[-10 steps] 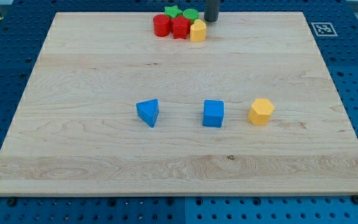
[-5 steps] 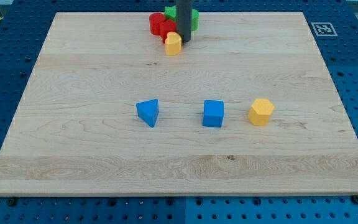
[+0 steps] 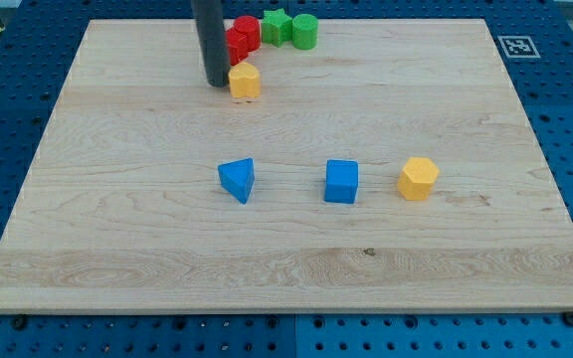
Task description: Move the yellow heart closer to the yellow hexagon
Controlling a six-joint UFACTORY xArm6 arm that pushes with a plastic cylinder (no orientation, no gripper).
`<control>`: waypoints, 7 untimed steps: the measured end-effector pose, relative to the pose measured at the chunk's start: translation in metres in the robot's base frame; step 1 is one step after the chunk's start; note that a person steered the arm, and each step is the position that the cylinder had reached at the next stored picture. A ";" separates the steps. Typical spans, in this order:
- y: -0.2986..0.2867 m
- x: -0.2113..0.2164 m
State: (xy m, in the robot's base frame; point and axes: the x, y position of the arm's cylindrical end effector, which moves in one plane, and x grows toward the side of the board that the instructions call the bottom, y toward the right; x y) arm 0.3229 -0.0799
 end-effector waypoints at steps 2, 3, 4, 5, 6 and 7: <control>0.074 0.001; 0.096 0.020; 0.105 0.051; 0.109 0.076; 0.116 0.087; 0.122 0.096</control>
State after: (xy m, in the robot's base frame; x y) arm 0.4189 0.0421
